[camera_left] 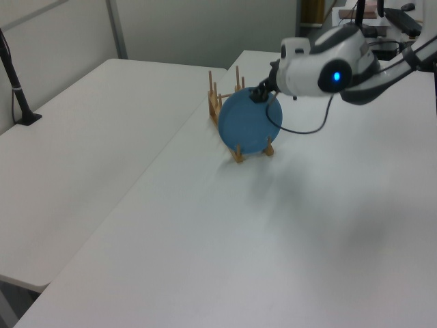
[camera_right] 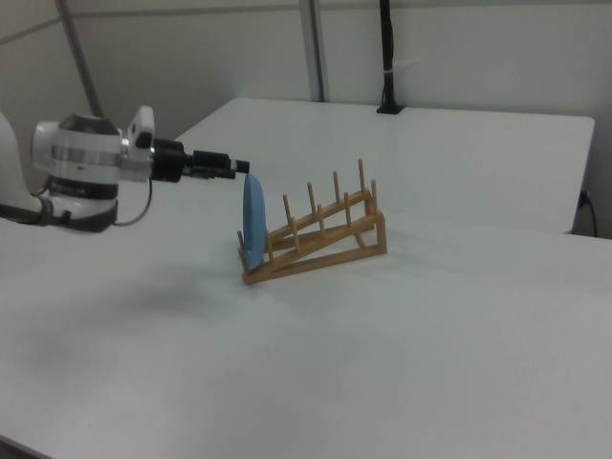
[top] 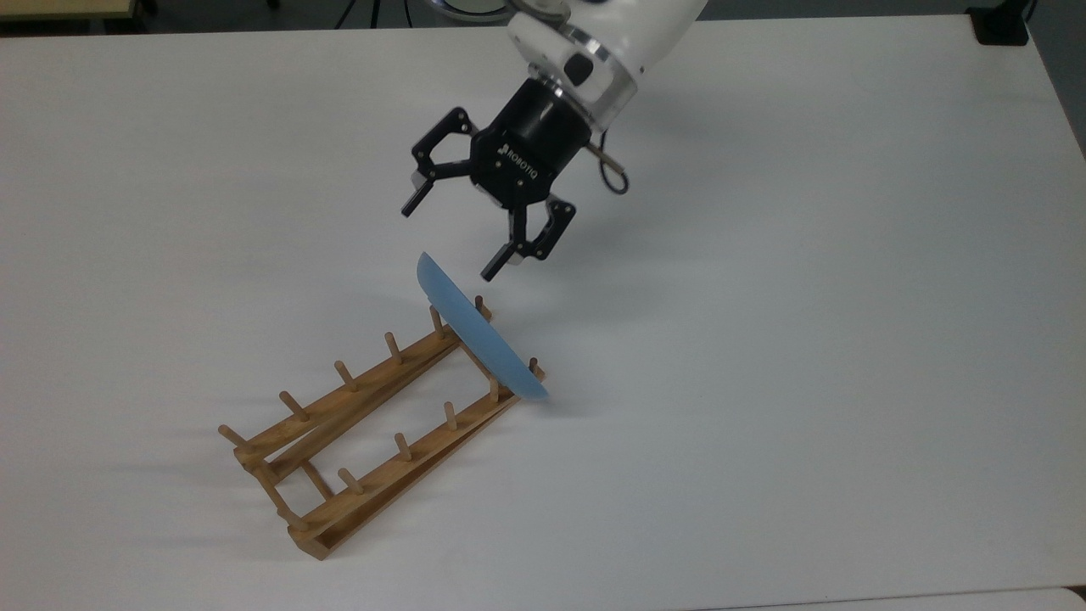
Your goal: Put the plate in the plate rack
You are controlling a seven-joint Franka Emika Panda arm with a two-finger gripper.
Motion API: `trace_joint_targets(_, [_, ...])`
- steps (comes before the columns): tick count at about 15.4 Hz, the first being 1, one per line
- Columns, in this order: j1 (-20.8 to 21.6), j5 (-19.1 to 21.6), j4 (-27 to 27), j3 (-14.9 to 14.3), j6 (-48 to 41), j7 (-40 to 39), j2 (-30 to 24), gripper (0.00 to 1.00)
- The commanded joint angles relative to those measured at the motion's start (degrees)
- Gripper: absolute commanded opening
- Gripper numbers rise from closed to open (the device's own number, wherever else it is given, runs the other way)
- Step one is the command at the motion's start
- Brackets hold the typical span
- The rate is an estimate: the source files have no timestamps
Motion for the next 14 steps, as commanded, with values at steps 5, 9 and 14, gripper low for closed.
trace_joint_targets(5, [-0.07,41.27,9.29,1.42,-9.23,-16.66,-5.50,1.00])
trace_joint_targets(9, [-5.68,72.83,14.21,0.81,-19.69,-34.52,-11.12,1.00])
trace_joint_targets(14, [-11.75,84.03,14.39,0.37,-27.86,-48.48,-13.85,1.00])
